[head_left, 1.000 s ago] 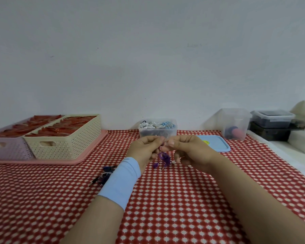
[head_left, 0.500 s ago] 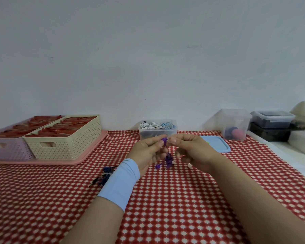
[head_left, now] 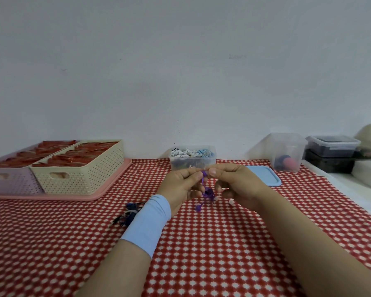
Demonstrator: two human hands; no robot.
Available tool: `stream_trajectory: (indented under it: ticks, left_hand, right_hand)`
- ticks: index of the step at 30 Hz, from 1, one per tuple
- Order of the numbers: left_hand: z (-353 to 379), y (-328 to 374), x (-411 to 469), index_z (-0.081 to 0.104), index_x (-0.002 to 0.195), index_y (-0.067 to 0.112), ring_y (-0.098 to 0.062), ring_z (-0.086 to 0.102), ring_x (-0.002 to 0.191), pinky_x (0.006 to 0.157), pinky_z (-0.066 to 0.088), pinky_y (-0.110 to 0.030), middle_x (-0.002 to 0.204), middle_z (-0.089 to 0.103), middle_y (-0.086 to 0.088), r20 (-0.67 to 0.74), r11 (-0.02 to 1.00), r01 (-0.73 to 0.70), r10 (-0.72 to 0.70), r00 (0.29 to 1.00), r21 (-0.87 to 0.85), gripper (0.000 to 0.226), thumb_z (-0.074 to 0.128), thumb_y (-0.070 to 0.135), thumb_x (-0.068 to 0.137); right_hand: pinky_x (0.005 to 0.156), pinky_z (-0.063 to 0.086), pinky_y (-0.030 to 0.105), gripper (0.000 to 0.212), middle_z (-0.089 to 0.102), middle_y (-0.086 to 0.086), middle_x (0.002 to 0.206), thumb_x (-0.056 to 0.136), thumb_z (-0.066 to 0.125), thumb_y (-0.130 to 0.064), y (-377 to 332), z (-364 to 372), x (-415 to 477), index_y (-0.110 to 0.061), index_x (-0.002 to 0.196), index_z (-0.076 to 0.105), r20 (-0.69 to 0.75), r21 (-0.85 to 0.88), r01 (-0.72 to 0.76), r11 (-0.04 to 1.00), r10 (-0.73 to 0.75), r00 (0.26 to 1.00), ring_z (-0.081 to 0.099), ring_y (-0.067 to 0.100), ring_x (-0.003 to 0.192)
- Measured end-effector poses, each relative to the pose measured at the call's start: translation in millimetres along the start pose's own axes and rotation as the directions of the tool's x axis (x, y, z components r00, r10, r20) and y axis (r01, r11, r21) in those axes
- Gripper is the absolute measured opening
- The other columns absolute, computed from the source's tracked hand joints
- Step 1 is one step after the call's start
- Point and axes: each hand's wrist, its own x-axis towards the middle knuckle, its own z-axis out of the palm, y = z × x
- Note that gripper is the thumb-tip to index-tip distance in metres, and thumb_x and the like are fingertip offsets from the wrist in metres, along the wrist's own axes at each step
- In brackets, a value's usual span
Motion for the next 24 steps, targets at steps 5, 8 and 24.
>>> stream_trajectory:
  ticks: [5,8,24]
  left_hand:
    - [2.2,-0.4,-1.3,0.072,0.101,0.01,-0.007,0.06,0.059,0.056,0.052,-0.019,0.075,0.066,-0.003,0.031,1.0,-0.014,0.014,0.999,-0.004,0.017,0.056,0.009,0.098]
    - [1.9,0.1,-1.9,0.072,0.102,0.008,-0.006,0.057,0.057,0.056,0.052,-0.018,0.069,0.064,0.0,0.052,1.0,-0.025,0.025,0.998,0.008,0.018,0.055,0.007,0.098]
    - [3.1,-1.9,0.2,0.073,0.098,0.008,-0.007,0.057,0.06,0.057,0.051,-0.018,0.072,0.064,-0.003,0.044,0.998,-0.059,0.059,0.997,-0.008,0.019,0.054,0.004,0.097]
  right_hand:
    - [0.044,0.036,0.019,0.023,0.068,0.008,0.081,0.093,0.065,-0.014,2.1,-1.1,1.8,-0.004,0.111,0.075,-0.016,-0.001,-0.004,1.0,0.004,1.0,0.052,0.01,0.055]
    - [0.044,0.035,0.019,0.026,0.067,0.007,0.076,0.092,0.065,-0.015,3.1,-1.4,2.1,-0.003,0.114,0.074,-0.006,0.002,-0.012,1.0,0.012,1.0,0.052,0.01,0.055]
    - [0.052,0.033,0.026,0.015,0.075,0.007,0.08,0.093,0.068,-0.019,1.7,1.6,3.2,-0.013,0.099,0.08,-0.08,-0.106,0.043,0.993,-0.052,0.995,0.059,0.015,0.058]
